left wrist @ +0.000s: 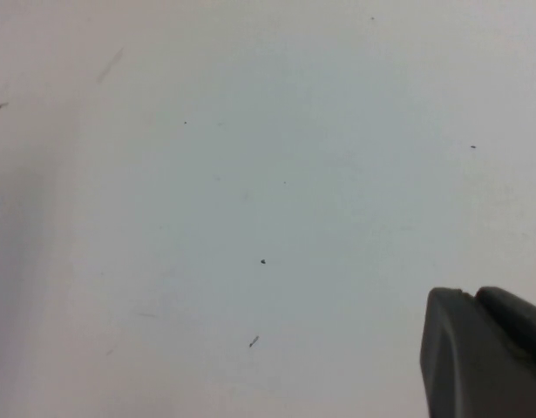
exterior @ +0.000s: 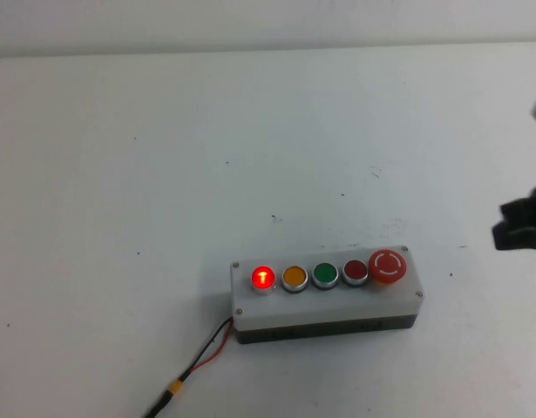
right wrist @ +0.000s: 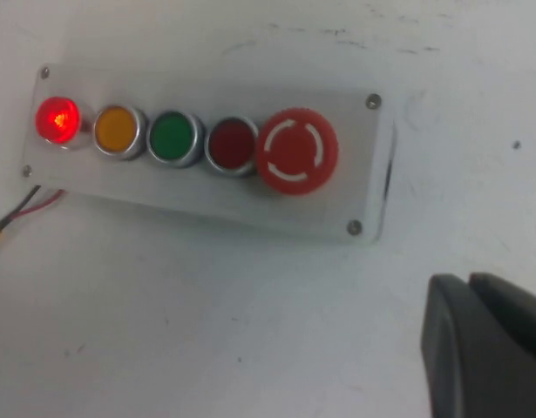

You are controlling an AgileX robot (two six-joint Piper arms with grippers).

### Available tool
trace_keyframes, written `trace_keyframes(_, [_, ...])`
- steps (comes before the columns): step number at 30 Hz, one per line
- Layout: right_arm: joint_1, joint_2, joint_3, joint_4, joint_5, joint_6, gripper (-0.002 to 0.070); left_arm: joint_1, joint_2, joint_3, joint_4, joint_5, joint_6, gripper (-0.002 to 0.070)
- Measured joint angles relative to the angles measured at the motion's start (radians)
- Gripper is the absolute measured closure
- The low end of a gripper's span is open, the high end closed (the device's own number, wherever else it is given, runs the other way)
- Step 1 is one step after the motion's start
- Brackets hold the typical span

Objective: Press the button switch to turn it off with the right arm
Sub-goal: Press the button to turn off

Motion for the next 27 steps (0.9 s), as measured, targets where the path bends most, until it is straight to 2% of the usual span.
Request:
trace_keyframes(6, [0.277, 0.254, -0.255, -0.173, 0.016, 0.14, 0.0691, 0.0, 0.0, 0.0, 0.0, 0.0, 0.0, 0.0677])
trace_keyframes(12, [0.472, 0.474, -0.452, -0.218, 0.048, 0.176, 0.0691, 0.0, 0.0, 0.0, 0.0, 0.0, 0.0, 0.0677])
trace_keyframes(17, [0.541, 0.602, -0.548, -0.218, 0.068, 0.178, 0.0691, 0.0, 0.0, 0.0, 0.0, 0.0, 0.0, 0.0677])
trace_keyframes(27, [0.55, 0.709, -0.677, -0.219, 0.084, 0.181, 0.0691, 0.0, 0.0, 0.0, 0.0, 0.0, 0.0, 0.0677])
